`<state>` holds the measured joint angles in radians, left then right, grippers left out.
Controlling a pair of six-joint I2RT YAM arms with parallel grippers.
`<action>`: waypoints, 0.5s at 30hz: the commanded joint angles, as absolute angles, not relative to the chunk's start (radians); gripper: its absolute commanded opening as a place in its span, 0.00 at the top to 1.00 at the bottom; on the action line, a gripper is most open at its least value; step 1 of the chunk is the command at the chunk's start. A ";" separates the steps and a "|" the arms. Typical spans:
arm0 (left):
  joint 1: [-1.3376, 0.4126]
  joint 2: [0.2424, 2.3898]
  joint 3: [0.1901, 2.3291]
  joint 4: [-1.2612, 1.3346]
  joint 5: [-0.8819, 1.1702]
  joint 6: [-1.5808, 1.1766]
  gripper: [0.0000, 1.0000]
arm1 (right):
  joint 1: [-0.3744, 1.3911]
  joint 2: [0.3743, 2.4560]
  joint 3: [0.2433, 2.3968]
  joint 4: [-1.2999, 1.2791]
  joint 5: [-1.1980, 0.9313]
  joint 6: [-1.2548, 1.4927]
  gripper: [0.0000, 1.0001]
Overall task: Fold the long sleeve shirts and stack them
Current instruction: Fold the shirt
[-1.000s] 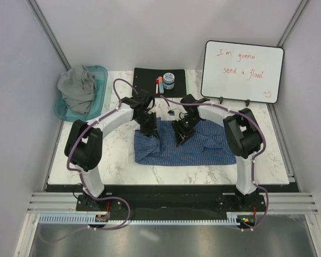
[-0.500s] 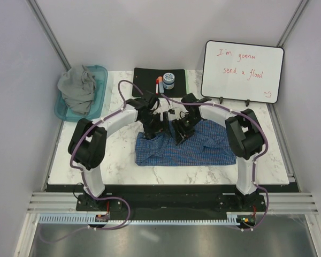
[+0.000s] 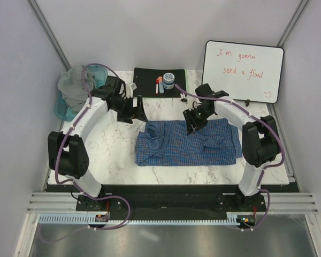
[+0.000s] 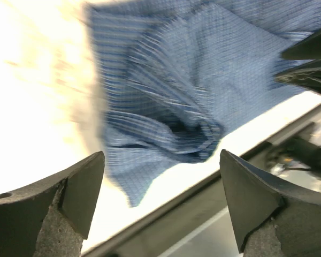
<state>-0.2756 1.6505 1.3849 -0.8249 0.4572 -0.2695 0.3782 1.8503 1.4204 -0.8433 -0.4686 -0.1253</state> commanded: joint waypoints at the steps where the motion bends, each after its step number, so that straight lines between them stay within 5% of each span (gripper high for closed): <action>1: -0.241 1.672 1.511 -0.870 0.523 0.111 0.09 | 0.385 1.858 1.384 -0.851 -0.331 -0.144 0.55; 10: -0.086 1.605 1.493 -0.859 0.598 0.129 0.12 | 0.526 2.078 1.459 -0.804 -0.230 -0.164 0.57; 15: 0.090 1.543 1.418 -0.857 0.679 0.143 0.13 | 0.702 2.207 1.681 -0.804 -0.151 -0.312 0.56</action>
<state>-0.0296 1.6314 1.4681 -0.8562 0.5793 0.0818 0.5537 2.0811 1.5425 -0.8650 -0.2245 -0.1696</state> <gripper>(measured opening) 0.875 0.435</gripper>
